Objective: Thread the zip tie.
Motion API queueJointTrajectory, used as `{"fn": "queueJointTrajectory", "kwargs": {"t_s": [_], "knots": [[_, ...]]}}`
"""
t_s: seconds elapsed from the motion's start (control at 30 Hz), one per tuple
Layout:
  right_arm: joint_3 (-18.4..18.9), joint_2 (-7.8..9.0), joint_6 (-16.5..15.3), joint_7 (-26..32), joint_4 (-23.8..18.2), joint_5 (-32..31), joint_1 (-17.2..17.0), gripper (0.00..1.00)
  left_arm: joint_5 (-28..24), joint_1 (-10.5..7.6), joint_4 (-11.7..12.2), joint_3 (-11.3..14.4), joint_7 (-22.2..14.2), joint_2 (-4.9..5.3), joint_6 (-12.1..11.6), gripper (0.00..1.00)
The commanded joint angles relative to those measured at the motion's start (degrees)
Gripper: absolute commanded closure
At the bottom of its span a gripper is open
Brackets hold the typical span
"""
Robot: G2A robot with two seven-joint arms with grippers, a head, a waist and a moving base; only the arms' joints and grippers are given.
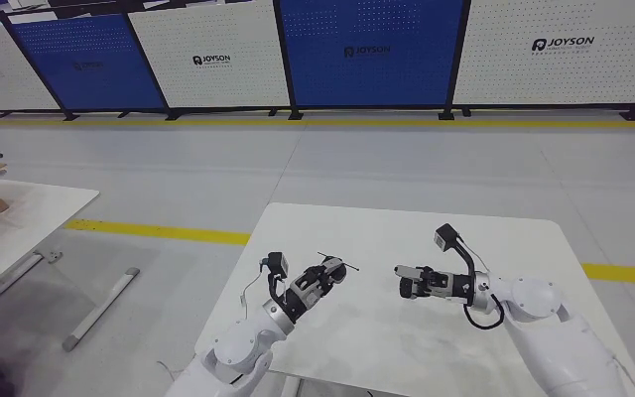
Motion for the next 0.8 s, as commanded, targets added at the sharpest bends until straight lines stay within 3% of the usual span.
{"fn": "queueJointTrajectory", "kwargs": {"t_s": [0.0,0.1,0.77], "knots": [[0.0,0.0,0.0,0.0,0.0,0.0,0.0,0.0,0.17,1.43,-2.5,-1.23,-0.58,0.18,-1.0,1.0],[0.0,0.0,0.0,0.0,0.0,0.0,0.0,0.0,1.05,3.05,-5.15,-2.25,-1.85,0.4,-1.64,1.0],[0.0,0.0,0.0,0.0,0.0,0.0,0.0,0.0,1.07,2.58,-4.97,-1.79,-1.61,0.32,-1.26,1.0]]}}
